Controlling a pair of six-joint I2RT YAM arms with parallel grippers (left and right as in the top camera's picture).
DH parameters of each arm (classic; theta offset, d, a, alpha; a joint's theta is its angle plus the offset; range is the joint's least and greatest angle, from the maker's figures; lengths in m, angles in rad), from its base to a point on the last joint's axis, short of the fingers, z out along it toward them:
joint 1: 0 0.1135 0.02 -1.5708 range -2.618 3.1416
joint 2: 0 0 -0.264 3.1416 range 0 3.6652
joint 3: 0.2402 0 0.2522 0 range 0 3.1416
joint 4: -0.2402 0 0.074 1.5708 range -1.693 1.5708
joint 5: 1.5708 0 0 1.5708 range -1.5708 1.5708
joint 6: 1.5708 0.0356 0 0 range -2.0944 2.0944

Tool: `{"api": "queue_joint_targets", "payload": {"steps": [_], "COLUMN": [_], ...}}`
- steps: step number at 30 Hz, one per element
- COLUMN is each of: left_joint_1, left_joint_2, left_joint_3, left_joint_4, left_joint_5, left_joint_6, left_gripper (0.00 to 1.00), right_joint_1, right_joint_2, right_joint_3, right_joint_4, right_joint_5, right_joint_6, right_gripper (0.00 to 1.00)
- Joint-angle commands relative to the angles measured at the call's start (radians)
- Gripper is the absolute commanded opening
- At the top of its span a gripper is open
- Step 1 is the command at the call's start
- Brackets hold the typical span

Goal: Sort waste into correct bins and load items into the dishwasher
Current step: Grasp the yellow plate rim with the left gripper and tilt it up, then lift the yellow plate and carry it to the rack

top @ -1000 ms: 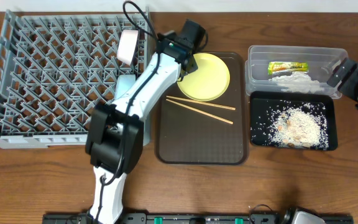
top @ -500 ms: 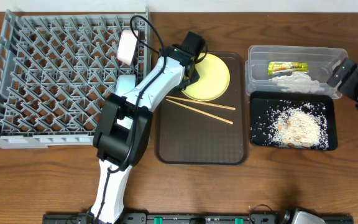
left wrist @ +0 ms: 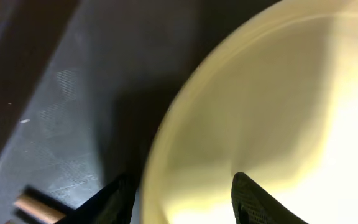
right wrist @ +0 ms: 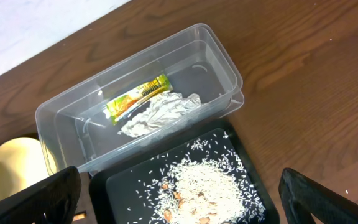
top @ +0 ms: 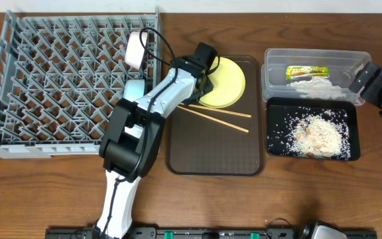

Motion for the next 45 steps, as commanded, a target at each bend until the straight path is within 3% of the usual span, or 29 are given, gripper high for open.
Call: {"api": "queue_joint_targets", "payload": {"steps": [1, 8, 10, 17, 26, 34, 45], "left_joint_1": [0.006, 0.011, 0.012, 0.012, 0.012, 0.012, 0.012], "left_joint_2": [0.016, 0.016, 0.016, 0.016, 0.01, -0.139, -0.321], "left_joint_3": [-0.036, -0.109, -0.134, -0.168, -0.167, -0.167, -0.167], "left_joint_4": [0.026, 0.154, 0.193, 0.227, 0.232, 0.258, 0.235], "left_joint_5": [0.036, 0.113, 0.128, 0.132, 0.138, 0.162, 0.108], "left_joint_6": [-0.009, -0.008, -0.009, -0.008, 0.001, 0.207, 0.327], "left_gripper": [0.52, 0.5, 0.45, 0.08, 0.08, 0.07, 0.07], "right_joint_1": [-0.003, -0.003, -0.003, -0.003, -0.003, -0.003, -0.003], "right_joint_2": [-0.007, -0.007, -0.007, -0.007, -0.007, -0.007, -0.007], "right_joint_3": [0.012, 0.012, 0.012, 0.012, 0.012, 0.012, 0.012], "right_joint_4": [-0.002, -0.002, -0.002, -0.002, -0.002, -0.002, -0.002], "right_joint_5": [0.003, 0.003, 0.003, 0.003, 0.003, 0.003, 0.003], "right_joint_6": [0.009, 0.009, 0.009, 0.009, 0.009, 0.009, 0.009], "right_gripper": [0.99, 0.99, 0.99, 0.99, 0.99, 0.99, 0.99]}}
